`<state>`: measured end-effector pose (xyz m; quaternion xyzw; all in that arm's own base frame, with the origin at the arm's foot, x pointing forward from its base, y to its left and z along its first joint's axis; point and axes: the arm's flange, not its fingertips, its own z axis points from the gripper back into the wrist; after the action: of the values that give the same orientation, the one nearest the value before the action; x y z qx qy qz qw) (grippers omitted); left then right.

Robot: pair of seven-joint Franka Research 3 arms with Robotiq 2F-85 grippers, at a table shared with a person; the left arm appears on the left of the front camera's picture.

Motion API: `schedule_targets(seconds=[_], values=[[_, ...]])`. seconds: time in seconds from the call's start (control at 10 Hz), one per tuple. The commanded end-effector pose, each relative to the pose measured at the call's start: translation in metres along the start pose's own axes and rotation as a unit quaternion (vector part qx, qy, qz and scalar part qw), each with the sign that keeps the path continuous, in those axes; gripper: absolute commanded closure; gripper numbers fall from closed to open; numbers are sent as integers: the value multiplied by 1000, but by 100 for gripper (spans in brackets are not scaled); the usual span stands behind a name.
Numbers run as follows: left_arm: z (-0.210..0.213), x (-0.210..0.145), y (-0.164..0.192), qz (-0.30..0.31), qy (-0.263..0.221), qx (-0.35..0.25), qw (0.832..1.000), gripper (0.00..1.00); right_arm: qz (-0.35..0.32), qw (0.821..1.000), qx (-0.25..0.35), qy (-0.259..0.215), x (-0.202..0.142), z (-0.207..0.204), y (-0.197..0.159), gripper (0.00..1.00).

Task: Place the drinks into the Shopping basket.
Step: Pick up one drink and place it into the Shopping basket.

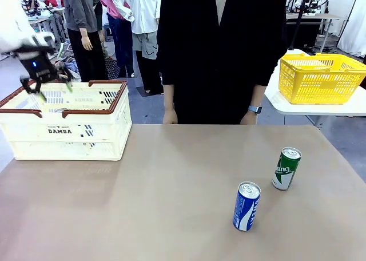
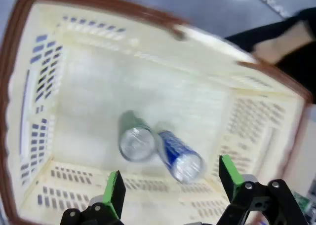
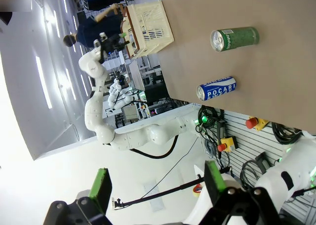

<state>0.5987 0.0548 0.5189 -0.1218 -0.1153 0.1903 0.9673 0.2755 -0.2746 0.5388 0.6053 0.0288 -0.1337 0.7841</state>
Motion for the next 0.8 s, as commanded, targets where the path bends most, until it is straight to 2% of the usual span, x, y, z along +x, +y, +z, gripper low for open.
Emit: schedule_targets(seconds=[0.0, 0.1, 0.2, 0.3, 0.4, 0.5, 0.6, 0.7], values=[[102, -49, 16, -69, 45, -199, 977, 0, -4, 1000, 2, 2, -2, 0, 4, 0], [134, -79, 31, -123, 98, -263, 952, 0, -4, 1000, 2, 2, -2, 0, 4, 0], [150, -108, 52, -160, 139, -290, 933, 0, -4, 1000, 2, 2, -2, 0, 4, 0], [155, -138, 79, -194, 178, -334, 905, 0, -4, 1000, 2, 2, -2, 0, 4, 0], [156, -165, 109, -207, 197, -386, 877, 0, -4, 1000, 2, 2, -2, 0, 4, 0], [150, -184, 141, -203, 225, -427, 852, 0, -4, 1000, 2, 2, -2, 0, 4, 0], [136, -187, 166, -184, 259, -477, 819, 0, -4, 1000, 2, 2, -2, 0, 4, 0], [107, -183, 176, -157, 309, -524, 778, 0, -4, 1000, 2, 2, -2, 0, 4, 0]])
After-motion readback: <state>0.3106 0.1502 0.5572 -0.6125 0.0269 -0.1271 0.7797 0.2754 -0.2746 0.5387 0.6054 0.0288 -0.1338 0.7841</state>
